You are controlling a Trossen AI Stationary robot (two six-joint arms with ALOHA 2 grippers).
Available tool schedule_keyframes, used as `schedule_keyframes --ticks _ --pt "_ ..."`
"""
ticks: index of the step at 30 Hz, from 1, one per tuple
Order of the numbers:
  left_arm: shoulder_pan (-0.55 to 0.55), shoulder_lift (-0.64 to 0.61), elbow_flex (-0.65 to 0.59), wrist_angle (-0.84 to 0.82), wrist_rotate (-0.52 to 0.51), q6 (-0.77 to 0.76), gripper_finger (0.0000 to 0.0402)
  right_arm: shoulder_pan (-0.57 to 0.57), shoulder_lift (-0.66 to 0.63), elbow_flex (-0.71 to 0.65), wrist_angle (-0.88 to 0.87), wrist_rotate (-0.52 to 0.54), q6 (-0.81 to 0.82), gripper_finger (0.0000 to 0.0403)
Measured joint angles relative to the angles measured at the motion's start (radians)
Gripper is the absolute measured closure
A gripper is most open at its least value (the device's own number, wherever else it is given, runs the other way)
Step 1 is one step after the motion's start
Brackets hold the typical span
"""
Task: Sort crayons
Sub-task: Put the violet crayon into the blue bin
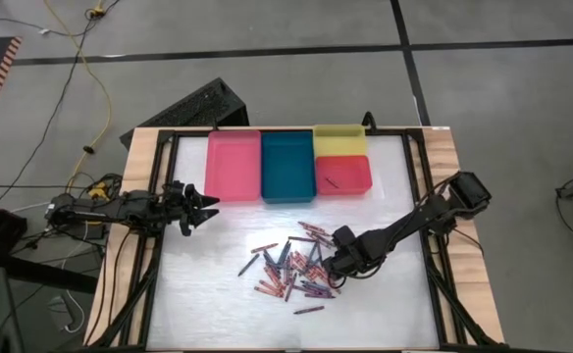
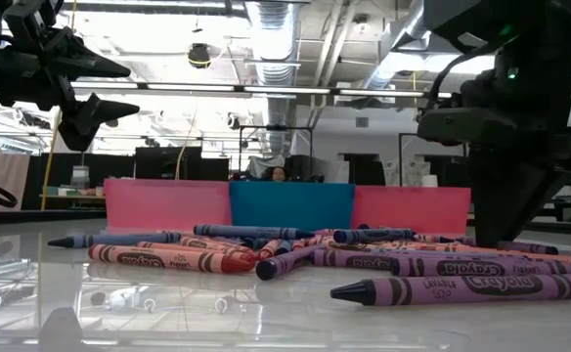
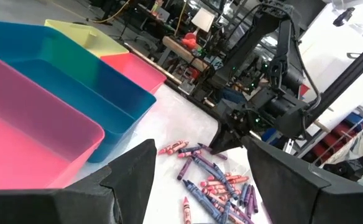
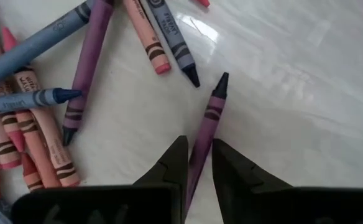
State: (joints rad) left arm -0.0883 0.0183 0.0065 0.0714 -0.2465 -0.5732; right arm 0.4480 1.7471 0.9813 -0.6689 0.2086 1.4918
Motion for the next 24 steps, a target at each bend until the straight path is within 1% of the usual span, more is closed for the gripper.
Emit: schedule_keyframes --ticks 4,10,14,17,20,24 --pt "0.0 0.009 0.0 -0.002 0.0 -0.007 0.0157 0.0 0.017 0.003 -0.001 -0.015 0.012 0.0346" --pt "0.0 0.013 0.0 -0.002 -0.002 -0.007 0.0157 0.0 0.008 0.002 -0.004 -0.017 0.026 0.0394" --pt "0.0 0.013 0.0 -0.002 -0.002 -0.007 0.0157 -0.007 -0.016 0.002 -0.009 -0.016 0.022 0.0393" --pt "0.0 0.013 0.0 -0.002 -0.002 -0.007 0.0157 -0.019 -0.042 0.027 -0.047 -0.008 -0.009 0.0394" --pt "0.0 0.013 0.0 -0.002 -0.002 -0.007 0.0157 -0.044 -0.052 0.061 -0.09 0.006 -0.057 0.0397" --pt "0.0 0.013 0.0 -0.002 -0.003 -0.007 0.0157 -0.108 -0.073 0.12 -0.107 0.028 -0.171 0.0398"
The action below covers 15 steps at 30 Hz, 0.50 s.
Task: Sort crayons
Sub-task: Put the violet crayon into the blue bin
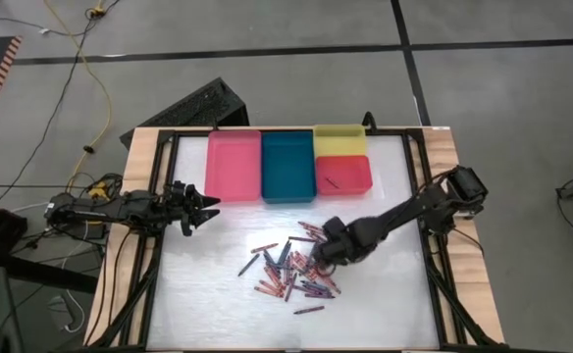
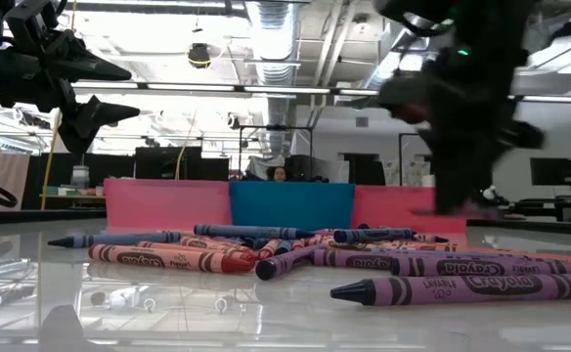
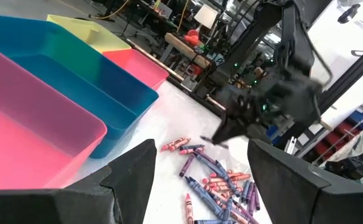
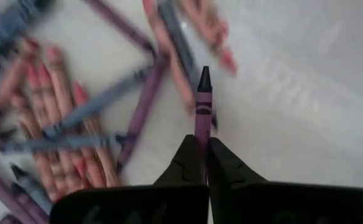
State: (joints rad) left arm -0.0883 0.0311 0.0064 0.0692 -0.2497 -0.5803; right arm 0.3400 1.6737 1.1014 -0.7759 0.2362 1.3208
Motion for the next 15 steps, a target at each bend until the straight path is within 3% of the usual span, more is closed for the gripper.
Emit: schedule_keyframes --ticks 15 --pt "0.0 0.0 0.0 0.0 -0.001 0.011 0.0157 -0.335 0.001 0.181 0.065 0.063 -0.512 0.0398"
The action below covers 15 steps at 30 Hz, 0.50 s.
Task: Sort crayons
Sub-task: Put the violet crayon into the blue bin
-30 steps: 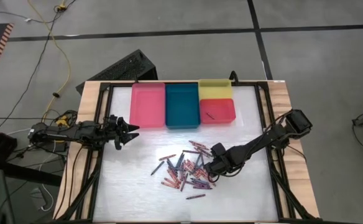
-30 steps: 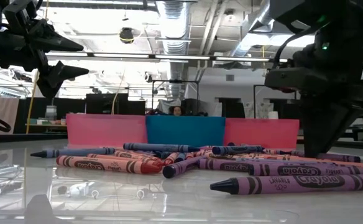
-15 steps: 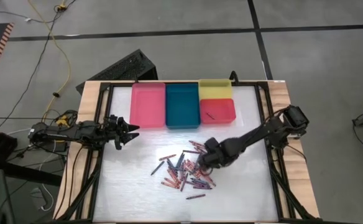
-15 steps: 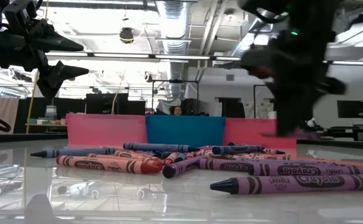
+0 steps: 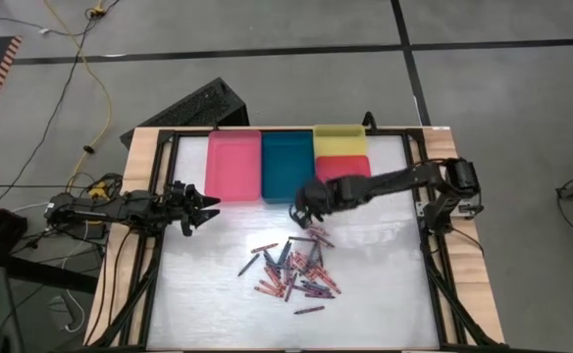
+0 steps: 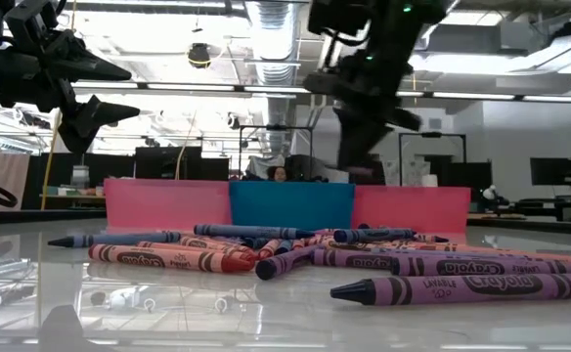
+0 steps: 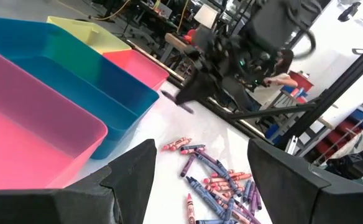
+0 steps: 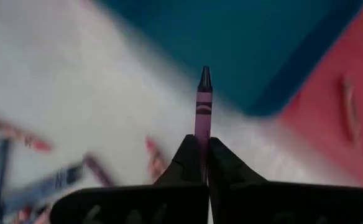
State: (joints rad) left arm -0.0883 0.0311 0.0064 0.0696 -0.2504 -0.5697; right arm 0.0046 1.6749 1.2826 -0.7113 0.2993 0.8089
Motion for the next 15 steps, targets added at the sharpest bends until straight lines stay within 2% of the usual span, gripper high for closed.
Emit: schedule_keyframes --ticks 10,15 --pt "0.0 0.0 0.0 0.0 0.0 0.0 0.0157 -0.186 0.016 0.025 0.224 -0.005 -0.209 0.0398" --pt "0.0 0.002 0.0 0.0 -0.001 0.0 0.0157 -0.245 0.088 0.025 0.307 -0.014 -0.274 0.0393"
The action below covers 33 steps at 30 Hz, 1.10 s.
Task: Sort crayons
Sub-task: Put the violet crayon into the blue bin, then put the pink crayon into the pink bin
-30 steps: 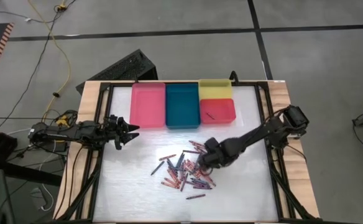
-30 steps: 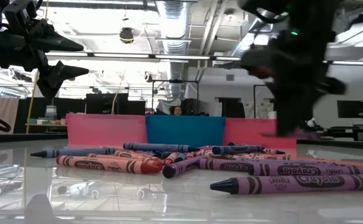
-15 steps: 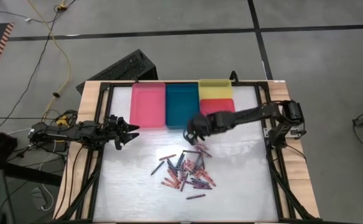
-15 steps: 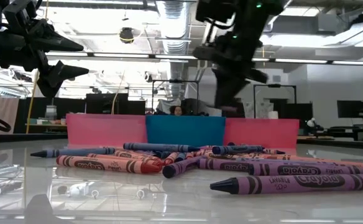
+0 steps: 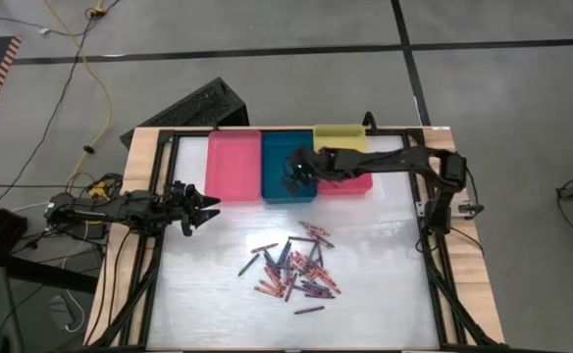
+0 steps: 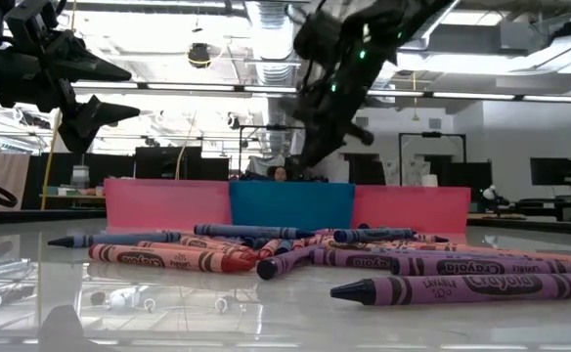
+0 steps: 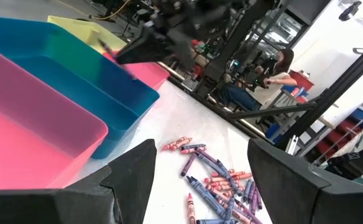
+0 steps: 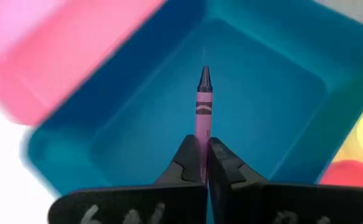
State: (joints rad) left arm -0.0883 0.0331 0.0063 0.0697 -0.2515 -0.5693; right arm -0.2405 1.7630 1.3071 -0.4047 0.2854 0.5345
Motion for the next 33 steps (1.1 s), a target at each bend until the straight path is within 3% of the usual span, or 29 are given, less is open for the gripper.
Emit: schedule_keyframes --ticks 6,17,28,33 --pt "0.0 0.011 0.0 0.0 0.001 -0.001 0.0157 -0.046 0.106 0.013 0.045 -0.074 -0.023 0.0391" --pt "0.0 0.032 0.0 0.002 -0.012 -0.002 0.0157 -0.051 0.175 0.081 -0.008 -0.082 -0.153 0.0388" --pt "0.0 0.037 0.0 0.004 -0.024 -0.003 0.0157 -0.043 0.177 0.086 -0.048 -0.131 -0.254 0.031" --pt "0.0 0.037 0.0 0.004 -0.024 -0.011 0.0157 -0.038 0.147 0.085 -0.055 -0.157 -0.255 0.0296"
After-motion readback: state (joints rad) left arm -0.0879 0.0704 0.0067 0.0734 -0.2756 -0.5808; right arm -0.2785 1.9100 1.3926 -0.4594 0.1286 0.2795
